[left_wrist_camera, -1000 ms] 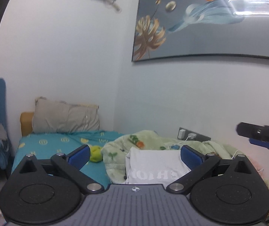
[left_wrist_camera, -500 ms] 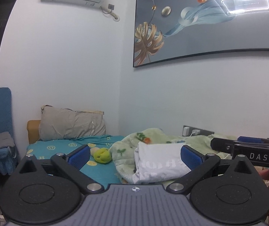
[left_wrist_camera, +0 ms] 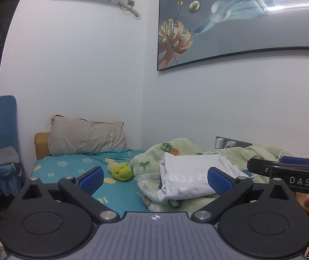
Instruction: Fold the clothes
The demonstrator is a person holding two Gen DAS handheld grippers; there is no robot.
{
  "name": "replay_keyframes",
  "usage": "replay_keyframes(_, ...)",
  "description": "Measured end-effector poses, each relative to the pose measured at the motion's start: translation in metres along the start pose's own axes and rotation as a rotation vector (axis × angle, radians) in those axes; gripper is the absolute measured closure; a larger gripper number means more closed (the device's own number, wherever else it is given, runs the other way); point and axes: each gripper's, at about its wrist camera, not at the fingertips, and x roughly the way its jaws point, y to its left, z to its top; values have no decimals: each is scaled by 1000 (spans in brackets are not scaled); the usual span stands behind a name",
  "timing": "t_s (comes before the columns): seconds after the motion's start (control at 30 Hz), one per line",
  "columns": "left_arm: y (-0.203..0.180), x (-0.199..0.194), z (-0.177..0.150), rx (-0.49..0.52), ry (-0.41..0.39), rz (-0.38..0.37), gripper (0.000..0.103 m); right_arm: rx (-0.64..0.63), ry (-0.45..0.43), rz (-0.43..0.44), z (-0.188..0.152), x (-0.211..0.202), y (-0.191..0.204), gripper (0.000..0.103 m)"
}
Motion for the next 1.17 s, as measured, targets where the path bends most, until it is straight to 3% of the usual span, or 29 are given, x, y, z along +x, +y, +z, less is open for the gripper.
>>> replay_keyframes(1.17,6,-10,4,-30,0,2,0,-4,10,-2,-2,-8,5,18)
